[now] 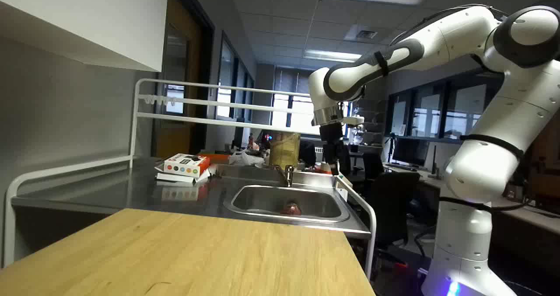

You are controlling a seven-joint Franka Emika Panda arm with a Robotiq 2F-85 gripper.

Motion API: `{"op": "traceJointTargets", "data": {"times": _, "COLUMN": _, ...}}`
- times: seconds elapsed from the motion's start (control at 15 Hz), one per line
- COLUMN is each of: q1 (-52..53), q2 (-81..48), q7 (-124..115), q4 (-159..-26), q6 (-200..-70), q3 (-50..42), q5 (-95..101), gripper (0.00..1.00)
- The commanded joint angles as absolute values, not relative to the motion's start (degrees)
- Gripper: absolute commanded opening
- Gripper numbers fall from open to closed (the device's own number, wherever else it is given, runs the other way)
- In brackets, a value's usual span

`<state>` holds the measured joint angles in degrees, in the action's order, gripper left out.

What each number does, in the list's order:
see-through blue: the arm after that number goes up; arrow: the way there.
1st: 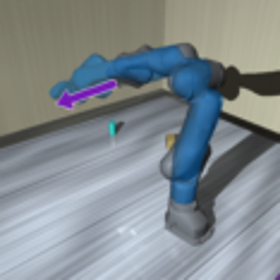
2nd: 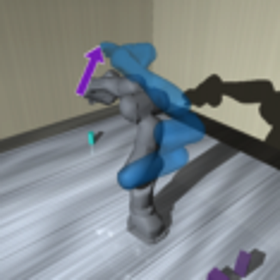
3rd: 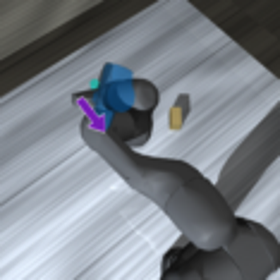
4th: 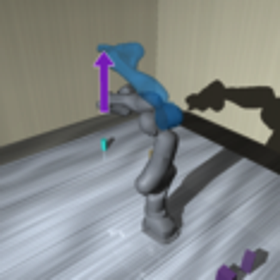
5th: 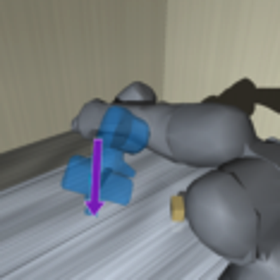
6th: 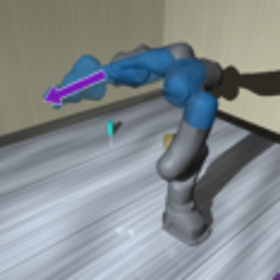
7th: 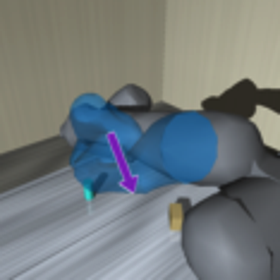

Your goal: Put the mug at the edge of the sink

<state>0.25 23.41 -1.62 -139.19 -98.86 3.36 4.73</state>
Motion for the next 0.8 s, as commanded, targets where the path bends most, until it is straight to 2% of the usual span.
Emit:
{"op": "traceJointTargets", "data": {"times": 0.0, "q1": 0.74, "q2": 23.37, "q7": -1.78, "q4": -139.09, "q6": -98.87, "q3": 2.93, "q5": 4.86, "gripper": 1.0}}
{"op": "traceJointTargets", "data": {"times": 0.53, "q1": 0.74, "q2": 23.4, "q7": -1.78, "q4": -139.05, "q6": -98.9, "q3": 2.93, "q5": 4.86, "gripper": 1.0}}
{"op": "traceJointTargets", "data": {"times": 0.73, "q1": -0.06, "q2": 19.45, "q7": -2.44, "q4": -136.3, "q6": -98.45, "q3": 2.08, "q5": 4.28, "gripper": 1.0}}
